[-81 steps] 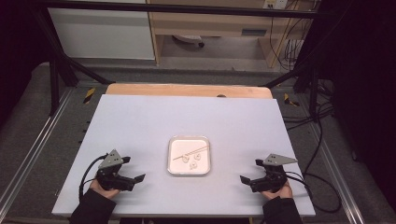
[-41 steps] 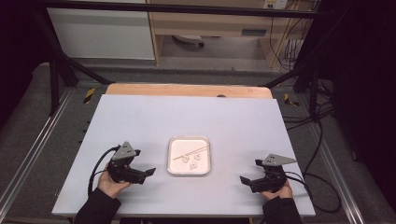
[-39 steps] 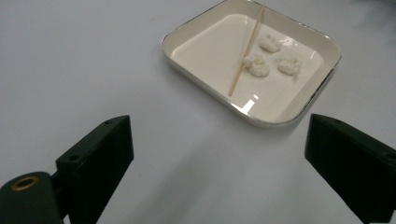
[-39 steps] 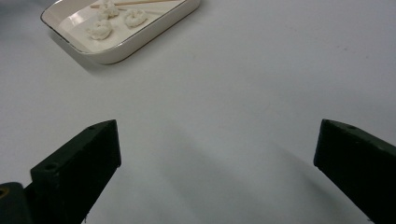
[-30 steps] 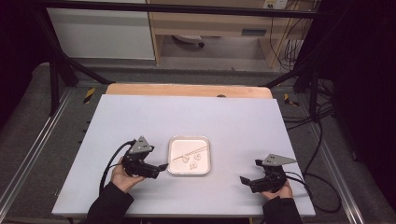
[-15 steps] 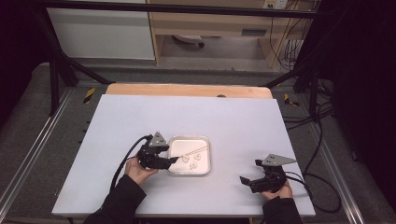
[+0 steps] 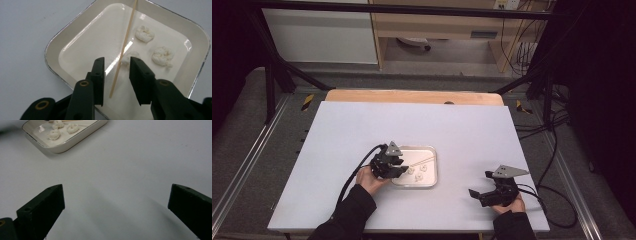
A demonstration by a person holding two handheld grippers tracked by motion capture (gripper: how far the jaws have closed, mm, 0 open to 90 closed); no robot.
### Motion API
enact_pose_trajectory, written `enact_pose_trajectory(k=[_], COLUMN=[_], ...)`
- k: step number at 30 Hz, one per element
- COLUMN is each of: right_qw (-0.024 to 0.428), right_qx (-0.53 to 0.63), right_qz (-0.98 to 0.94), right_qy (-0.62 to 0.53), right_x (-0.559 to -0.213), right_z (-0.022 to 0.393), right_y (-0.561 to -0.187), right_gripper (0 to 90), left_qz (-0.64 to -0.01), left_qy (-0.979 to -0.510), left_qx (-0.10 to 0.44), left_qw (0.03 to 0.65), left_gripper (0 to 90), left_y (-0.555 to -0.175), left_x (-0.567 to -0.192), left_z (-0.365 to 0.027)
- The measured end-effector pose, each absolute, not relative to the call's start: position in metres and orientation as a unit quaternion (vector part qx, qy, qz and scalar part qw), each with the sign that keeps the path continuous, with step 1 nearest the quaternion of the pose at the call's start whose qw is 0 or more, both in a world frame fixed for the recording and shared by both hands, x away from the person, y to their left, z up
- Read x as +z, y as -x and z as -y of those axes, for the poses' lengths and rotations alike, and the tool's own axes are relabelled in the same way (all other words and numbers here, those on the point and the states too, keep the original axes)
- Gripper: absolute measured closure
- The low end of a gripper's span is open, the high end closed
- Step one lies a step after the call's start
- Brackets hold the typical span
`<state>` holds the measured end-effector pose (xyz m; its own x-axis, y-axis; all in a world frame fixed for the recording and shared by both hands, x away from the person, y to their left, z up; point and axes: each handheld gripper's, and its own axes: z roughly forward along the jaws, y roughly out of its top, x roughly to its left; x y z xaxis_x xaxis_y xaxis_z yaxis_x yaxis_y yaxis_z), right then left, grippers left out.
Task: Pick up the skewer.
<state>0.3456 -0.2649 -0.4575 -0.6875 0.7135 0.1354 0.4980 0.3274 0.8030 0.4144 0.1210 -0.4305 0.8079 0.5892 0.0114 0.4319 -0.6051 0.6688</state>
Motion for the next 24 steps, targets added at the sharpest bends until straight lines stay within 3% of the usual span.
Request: enact_pose_trajectory(k=[15,24], right_qw=[0.12,0.12], right_qx=[0.443,0.443], right_qz=[-0.805,-0.805], right_qy=[-0.376,-0.376], right_x=[-0.4574,-0.4573], right_z=[0.2648,0.2649], right_y=[-0.3455,-0.3455], right_gripper=[1.3,1.3], left_qz=[-0.271,-0.275], left_qy=[-0.894,-0.892], left_qx=[0.116,0.103], left_qw=[0.336,0.342], left_gripper=[83.2,87.5], left_y=[-0.4193,-0.4224], left_x=[-0.4374,-0.4411], left_z=[-0.1172,-0.1178])
